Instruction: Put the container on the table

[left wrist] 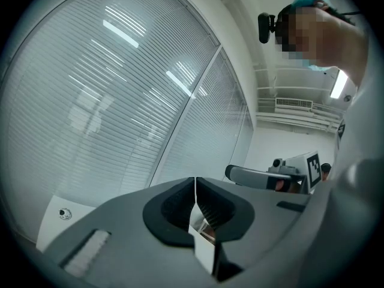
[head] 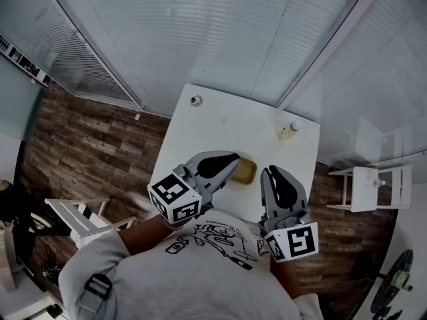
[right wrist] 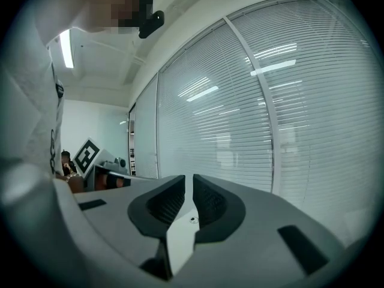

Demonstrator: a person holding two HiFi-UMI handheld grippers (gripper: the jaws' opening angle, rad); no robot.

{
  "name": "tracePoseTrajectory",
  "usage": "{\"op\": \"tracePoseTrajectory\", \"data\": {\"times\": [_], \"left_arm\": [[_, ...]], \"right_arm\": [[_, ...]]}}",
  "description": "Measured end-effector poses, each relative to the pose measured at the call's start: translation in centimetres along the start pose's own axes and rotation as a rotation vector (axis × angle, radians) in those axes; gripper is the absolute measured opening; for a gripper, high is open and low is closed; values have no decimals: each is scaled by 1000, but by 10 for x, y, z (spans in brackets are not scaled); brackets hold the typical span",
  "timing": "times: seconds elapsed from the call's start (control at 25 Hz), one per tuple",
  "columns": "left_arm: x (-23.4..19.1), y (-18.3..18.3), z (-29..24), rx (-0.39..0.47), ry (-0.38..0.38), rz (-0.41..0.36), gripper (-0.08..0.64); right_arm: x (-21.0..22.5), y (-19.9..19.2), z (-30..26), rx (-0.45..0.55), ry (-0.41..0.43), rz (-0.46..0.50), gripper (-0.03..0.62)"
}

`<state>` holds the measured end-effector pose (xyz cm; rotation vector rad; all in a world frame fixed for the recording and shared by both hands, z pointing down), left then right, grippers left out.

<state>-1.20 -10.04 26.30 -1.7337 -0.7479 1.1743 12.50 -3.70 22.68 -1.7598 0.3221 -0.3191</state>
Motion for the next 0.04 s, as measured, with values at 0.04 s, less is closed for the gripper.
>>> {"op": "tracePoseTrajectory", "data": {"times": [0.04], "left_arm": [[0,0,0,0,-1,0,12]], "right_arm": [[0,0,-1,3,1,0,37]]}}
Point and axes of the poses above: the fingertips, and each gripper's own axes: z backward along the fingers, x to its right, y out of its top, the point moved 6 cm from there along z, backward along the fingers, and after that the axes turned 6 degrees about -x, right-handed, at the moved point
